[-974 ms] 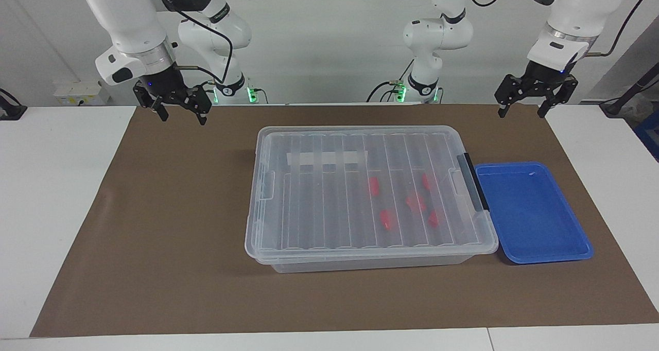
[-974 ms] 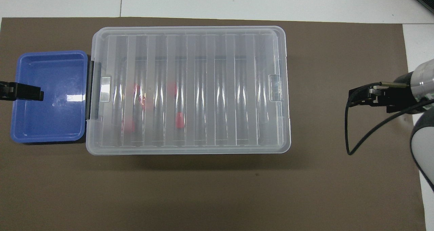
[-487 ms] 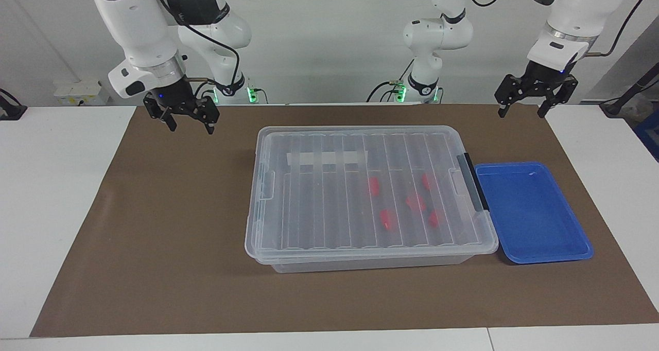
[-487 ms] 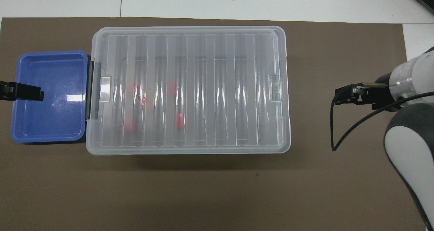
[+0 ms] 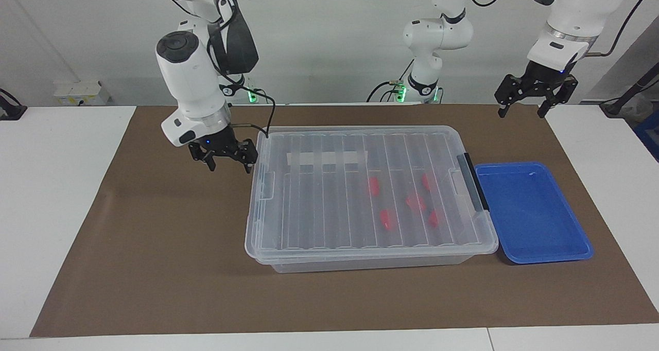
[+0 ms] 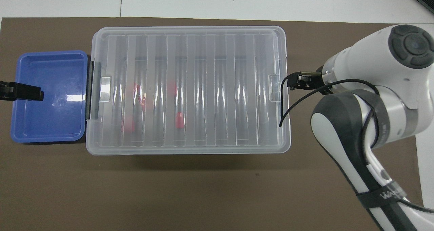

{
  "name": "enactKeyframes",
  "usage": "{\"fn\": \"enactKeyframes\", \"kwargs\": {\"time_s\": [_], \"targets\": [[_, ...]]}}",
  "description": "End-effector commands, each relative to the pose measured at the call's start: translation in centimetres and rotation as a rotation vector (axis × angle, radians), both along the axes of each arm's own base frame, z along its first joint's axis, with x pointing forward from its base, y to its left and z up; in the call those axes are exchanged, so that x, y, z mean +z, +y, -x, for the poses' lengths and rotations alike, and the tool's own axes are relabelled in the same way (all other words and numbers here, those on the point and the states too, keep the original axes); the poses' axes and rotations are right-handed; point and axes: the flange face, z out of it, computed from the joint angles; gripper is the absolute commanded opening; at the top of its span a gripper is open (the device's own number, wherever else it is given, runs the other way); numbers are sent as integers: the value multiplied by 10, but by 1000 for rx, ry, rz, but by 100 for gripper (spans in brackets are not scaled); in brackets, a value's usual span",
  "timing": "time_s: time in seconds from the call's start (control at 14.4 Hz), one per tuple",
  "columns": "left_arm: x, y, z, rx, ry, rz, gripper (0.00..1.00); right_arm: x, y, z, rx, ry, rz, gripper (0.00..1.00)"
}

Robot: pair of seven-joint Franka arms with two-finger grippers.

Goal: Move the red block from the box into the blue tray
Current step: 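Grasp the clear lid's edge with the right gripper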

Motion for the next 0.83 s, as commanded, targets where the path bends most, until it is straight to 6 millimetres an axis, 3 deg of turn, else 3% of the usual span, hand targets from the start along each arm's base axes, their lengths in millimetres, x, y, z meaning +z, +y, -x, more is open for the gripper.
{"fn": "enactKeyframes", "kwargs": {"time_s": [0.0, 0.07, 0.35, 0.77], "targets": [[1, 2, 2, 10, 6, 19, 100, -11, 19, -5, -14, -21, 25, 99], [1, 2, 2, 10, 7, 19, 100, -17, 28, -3, -2, -11, 28, 99], [2, 2, 2, 10, 4, 19, 100, -27, 29, 5, 16, 10, 58, 99], [2, 2, 2, 10, 6, 19, 100, -28, 23, 12, 69, 35, 128, 99]]}}
